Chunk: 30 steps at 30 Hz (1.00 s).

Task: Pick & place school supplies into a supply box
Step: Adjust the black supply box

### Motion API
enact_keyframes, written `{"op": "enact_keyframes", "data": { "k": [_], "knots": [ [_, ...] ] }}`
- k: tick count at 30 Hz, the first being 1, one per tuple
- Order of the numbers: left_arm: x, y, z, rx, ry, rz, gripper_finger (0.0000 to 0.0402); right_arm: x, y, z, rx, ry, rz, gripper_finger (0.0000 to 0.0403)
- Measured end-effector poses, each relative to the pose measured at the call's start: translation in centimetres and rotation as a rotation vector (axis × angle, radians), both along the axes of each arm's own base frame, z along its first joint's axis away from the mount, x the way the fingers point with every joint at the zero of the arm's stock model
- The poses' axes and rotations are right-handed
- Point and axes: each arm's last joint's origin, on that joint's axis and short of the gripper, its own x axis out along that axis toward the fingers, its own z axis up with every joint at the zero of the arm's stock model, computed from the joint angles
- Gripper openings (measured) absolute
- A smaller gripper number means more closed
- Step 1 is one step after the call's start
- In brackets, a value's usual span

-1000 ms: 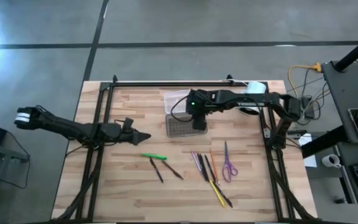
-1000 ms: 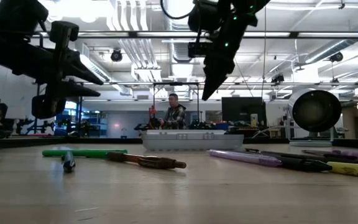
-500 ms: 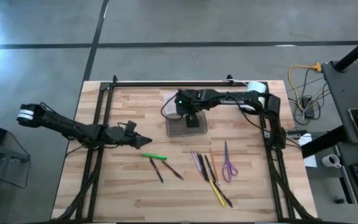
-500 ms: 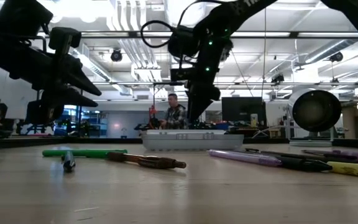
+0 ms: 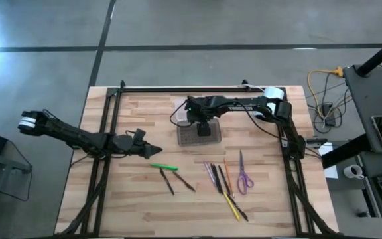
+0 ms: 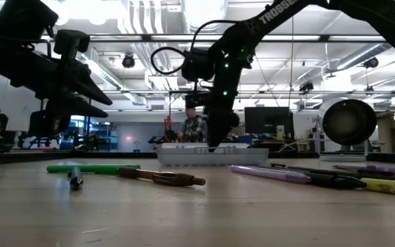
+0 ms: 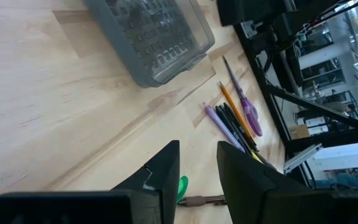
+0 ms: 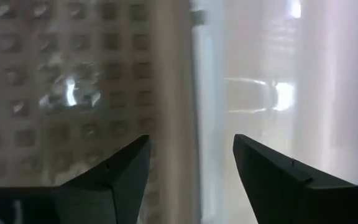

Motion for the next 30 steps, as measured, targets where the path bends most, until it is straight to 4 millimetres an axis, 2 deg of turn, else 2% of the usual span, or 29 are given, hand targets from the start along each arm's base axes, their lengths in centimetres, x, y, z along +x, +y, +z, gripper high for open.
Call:
{"op": "enact_keyframes", "data": {
  "k": [7,18,24,26,30],
  "knots": [
    [0.0,0.0,0.0,0.000,0.001,0.000,0.0092,0.1,-1.1,-0.5,0.033,-0.053,-0.232,0.0192],
    [0.0,0.0,0.0,0.000,0.000,0.001,0.0092,-0.3,-1.2,-1.5,0.137,-0.046,-0.524,0.0085],
    [0.0,0.0,0.0,0.001,0.000,0.001,0.0092,0.2,-1.2,-0.5,0.400,-0.145,-0.816,0.0037],
    [0.0,0.0,0.0,0.001,0.000,0.001,0.0092,0.6,-1.1,0.0,0.508,-0.185,-0.921,0.0034],
    [0.0,0.0,0.0,0.004,0.001,0.000,0.0092,1.8,-1.1,1.0,0.687,-0.274,-0.969,0.0041]
  ]
}}
